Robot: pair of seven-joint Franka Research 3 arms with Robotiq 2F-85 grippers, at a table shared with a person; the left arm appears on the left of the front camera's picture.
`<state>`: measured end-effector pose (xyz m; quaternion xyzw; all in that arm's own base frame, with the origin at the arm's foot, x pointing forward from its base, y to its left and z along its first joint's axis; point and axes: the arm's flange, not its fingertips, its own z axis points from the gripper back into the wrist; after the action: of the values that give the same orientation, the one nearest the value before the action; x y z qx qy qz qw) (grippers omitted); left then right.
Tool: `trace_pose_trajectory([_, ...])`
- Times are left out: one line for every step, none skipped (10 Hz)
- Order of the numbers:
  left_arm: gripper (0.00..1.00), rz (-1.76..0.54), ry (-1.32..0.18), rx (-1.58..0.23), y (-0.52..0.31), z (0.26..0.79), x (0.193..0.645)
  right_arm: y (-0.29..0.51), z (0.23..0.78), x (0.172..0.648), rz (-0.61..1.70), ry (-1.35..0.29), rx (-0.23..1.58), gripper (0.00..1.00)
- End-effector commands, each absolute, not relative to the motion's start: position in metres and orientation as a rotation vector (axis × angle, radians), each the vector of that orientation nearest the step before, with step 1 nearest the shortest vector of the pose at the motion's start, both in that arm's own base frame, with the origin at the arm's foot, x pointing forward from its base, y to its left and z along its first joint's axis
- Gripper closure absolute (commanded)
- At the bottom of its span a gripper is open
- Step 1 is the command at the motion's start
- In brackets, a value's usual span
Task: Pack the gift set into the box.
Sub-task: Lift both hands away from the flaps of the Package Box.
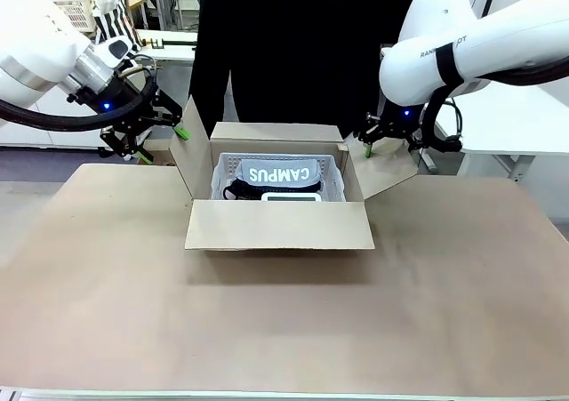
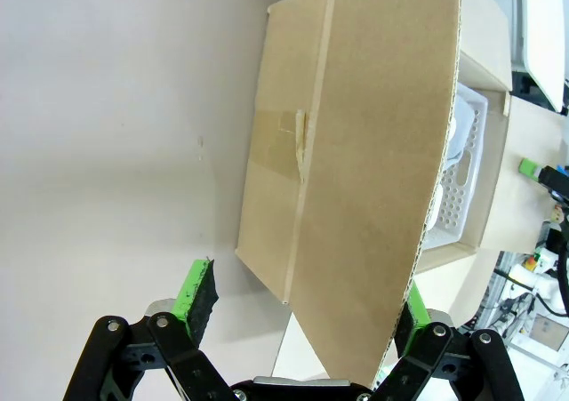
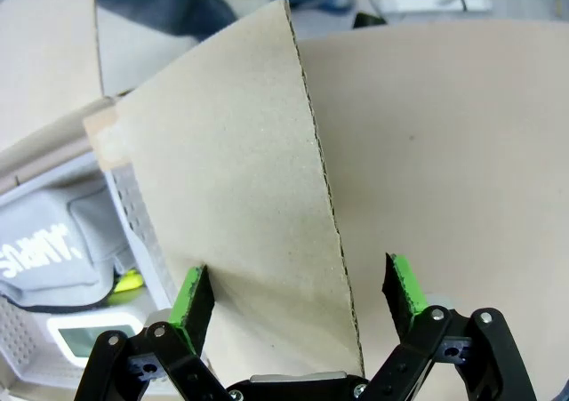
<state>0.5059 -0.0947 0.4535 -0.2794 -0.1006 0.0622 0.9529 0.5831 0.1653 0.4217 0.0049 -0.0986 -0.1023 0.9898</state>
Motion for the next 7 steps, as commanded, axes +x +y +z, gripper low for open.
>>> trace_pose_trajectory([0.0,0.139,-0.202,-0.548,-0.0942,0.4555,0.5049,0.1669,0.4236,0.586,-0.227,-0.2,-0.01,0.0])
trace_pose_trajectory([0.0,0.139,-0.202,-0.548,-0.0942,0.4555,0.5049,0.1669,0.4236,0.586,-0.227,-0.2,-0.01,0.0])
trace_pose_trajectory([0.0,0.139,-0.202,-0.548,-0.0942,0.4555,0.5049,0.1669,0.4236,0.586,-0.227,-0.2,-0.01,0.0])
trace_pose_trajectory([0.0,0.139,-0.202,-0.548,-0.0942,0.4555,0.5049,0.1669,0.4236,0.586,-0.227,-0.2,-0.01,0.0])
trace_pose_trajectory([0.0,0.139,-0.202,-0.548,-0.0942,0.4555,0.5049,0.1669,0.4236,0.586,-0.227,-0.2,-0.01,0.0])
trace_pose_trajectory([0.0,0.139,-0.202,-0.548,-0.0942,0.4555,0.5049,0.1669,0.4236,0.586,-0.227,-0.2,-0.01,0.0])
trace_pose_trajectory([0.0,0.139,-0.202,-0.548,-0.0942,0.4555,0.5049,0.1669,0.4236,0.586,-0.227,-0.2,-0.01,0.0])
